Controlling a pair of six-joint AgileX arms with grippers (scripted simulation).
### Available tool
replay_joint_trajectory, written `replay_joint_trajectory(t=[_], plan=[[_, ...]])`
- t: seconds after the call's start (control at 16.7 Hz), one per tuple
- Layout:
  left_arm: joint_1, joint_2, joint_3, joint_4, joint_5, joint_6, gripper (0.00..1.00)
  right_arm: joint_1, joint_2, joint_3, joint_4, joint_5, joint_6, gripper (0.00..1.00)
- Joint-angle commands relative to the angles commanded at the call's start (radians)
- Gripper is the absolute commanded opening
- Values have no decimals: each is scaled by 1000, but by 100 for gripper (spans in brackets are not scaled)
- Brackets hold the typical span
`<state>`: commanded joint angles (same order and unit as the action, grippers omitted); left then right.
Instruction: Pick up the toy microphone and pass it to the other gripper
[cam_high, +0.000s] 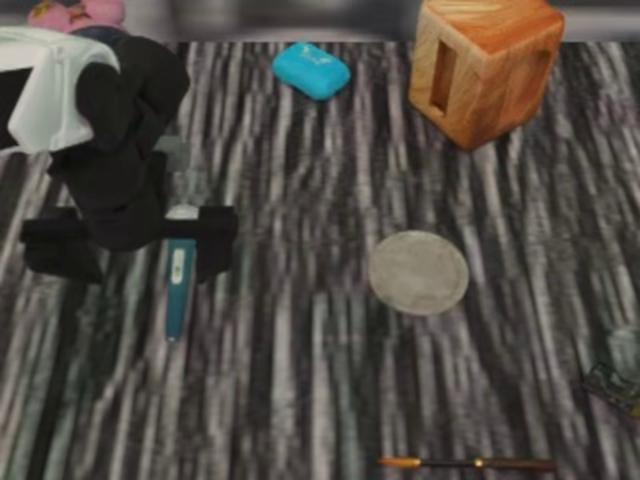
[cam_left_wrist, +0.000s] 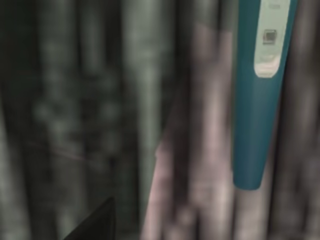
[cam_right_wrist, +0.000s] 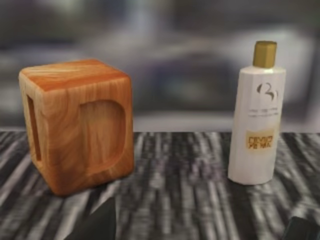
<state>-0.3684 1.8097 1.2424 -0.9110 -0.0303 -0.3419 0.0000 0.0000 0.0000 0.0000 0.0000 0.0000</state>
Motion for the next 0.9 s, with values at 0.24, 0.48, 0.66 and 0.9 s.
replay_joint_trajectory(t=[0.24,0.48,0.66,0.9], plan=[[0,64,-43,105,0,5,100,0,0,0,0,0,0,100],[4,167,-112,281,1,10,100,0,0,0,0,0,0,100],[6,214,-142,355,2,12,100,0,0,0,0,0,0,100],[6,217,-143,359,2,12,100,0,0,0,0,0,0,100]])
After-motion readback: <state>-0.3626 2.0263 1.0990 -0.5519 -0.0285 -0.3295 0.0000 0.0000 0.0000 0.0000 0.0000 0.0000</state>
